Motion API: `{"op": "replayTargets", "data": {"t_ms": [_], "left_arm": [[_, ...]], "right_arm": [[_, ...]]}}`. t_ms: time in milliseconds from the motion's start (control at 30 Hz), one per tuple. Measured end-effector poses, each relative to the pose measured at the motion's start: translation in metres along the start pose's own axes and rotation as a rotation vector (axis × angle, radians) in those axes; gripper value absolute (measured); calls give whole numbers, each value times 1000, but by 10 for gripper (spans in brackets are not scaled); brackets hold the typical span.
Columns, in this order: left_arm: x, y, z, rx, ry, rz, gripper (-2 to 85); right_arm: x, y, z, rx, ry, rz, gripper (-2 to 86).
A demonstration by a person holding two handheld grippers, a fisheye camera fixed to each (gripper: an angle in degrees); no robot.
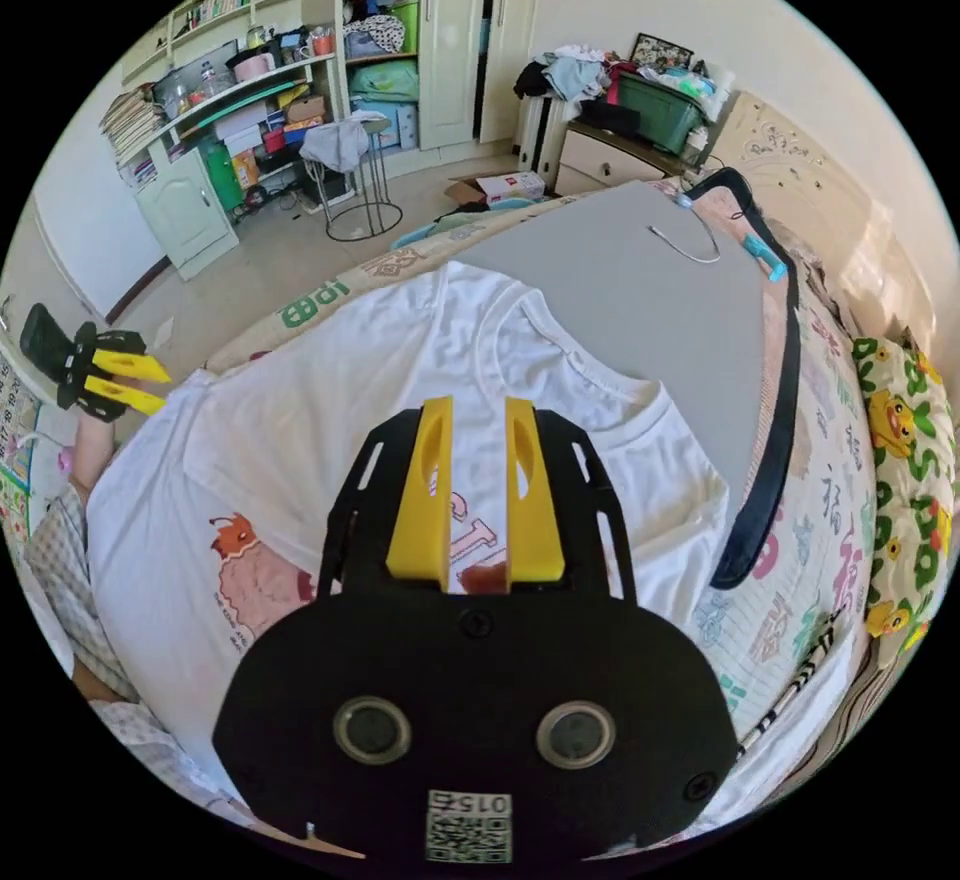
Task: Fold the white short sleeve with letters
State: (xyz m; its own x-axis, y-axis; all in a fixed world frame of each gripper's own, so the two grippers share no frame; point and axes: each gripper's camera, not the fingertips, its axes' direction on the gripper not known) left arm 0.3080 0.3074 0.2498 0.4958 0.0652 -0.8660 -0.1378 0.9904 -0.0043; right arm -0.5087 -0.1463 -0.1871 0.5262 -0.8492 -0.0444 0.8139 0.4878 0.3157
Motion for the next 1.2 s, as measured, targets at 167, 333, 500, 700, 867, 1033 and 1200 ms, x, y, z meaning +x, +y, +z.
{"op": "replayTargets", "data": {"t_ms": [167,333,500,700,867,1033,1200], "left_arm": [[-91,-53,65,-36,66,-277,96],[-135,-106,136,-182,-41,-382,107],[-152,-145,181,-206,-42,-447,114],[-149,-182,212,-390,-161,-307,82],[-145,-200,194,-345,-171,-259,26],[-127,-224,128,-207,-201,-217,12],[-54,-222,-33,45,-184,-38,9]], "right_arm": [[104,54,-23,74,89,300,110],[152,79,-13,76,118,429,128],[166,78,12,36,92,413,134],[179,84,42,-50,58,377,115],[179,111,39,-28,81,375,12],[159,153,-23,137,61,305,-4],[108,246,-137,335,39,166,-6]]}}
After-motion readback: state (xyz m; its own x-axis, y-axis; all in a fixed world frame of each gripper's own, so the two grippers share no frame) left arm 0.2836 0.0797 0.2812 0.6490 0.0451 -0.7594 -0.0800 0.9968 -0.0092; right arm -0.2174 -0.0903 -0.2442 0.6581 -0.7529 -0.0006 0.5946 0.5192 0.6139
